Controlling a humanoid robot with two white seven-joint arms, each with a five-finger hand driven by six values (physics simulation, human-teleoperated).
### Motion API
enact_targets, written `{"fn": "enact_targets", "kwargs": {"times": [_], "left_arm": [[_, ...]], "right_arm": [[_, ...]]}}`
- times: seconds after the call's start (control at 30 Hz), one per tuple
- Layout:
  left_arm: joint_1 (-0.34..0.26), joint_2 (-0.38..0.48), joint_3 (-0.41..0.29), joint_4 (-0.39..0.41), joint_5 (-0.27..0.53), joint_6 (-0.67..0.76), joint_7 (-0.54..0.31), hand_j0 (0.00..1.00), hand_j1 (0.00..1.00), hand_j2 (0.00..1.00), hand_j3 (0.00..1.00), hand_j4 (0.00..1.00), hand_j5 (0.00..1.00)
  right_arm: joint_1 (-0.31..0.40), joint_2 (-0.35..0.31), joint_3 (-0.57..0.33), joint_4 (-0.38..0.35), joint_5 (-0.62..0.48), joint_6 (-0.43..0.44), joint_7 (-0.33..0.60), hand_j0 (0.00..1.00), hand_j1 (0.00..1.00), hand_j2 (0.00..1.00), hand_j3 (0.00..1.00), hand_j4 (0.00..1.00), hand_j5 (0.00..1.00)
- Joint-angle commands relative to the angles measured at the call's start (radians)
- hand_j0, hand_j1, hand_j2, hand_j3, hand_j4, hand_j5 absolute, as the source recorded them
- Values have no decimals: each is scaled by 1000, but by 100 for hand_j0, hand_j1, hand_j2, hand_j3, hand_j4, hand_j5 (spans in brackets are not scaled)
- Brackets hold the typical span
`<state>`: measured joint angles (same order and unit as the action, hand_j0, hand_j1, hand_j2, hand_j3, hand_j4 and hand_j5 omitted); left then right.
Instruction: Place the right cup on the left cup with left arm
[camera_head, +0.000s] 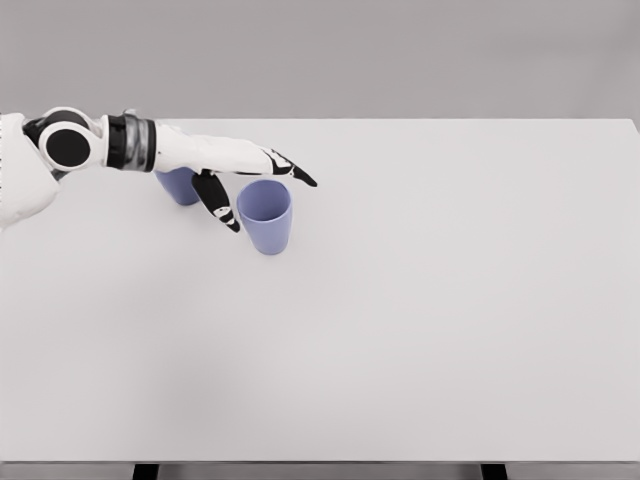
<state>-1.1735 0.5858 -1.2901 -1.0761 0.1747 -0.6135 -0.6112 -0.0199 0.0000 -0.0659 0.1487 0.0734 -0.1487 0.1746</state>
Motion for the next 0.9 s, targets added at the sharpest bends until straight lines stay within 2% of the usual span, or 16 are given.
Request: {"fn": "enact_targets", "kwargs": {"times": [0.0, 0.27, 0.3, 0.37, 0.57, 0.87], "left_arm": [[2, -1, 2, 1, 6, 3, 0, 100, 100, 100, 100, 100, 100], [9, -3, 3, 7, -27, 6, 0, 100, 100, 100, 100, 100, 100], [9, -3, 3, 7, -27, 6, 0, 91, 91, 91, 91, 91, 91], [20, -3, 5, 7, -29, 8, 0, 81, 81, 81, 81, 81, 81], [21, -3, 5, 4, -27, 6, 0, 70, 70, 70, 70, 70, 70], [25, 8, 8, -4, -21, 8, 0, 63, 63, 63, 63, 63, 63]], "right_arm": [[0, 0, 0, 0, 0, 0, 0, 100, 100, 100, 100, 100, 100], [0, 0, 0, 0, 0, 0, 0, 100, 100, 100, 100, 100, 100], [0, 0, 0, 0, 0, 0, 0, 100, 100, 100, 100, 100, 100], [0, 0, 0, 0, 0, 0, 0, 100, 100, 100, 100, 100, 100], [0, 0, 0, 0, 0, 0, 0, 100, 100, 100, 100, 100, 100], [0, 0, 0, 0, 0, 0, 0, 100, 100, 100, 100, 100, 100]]}}
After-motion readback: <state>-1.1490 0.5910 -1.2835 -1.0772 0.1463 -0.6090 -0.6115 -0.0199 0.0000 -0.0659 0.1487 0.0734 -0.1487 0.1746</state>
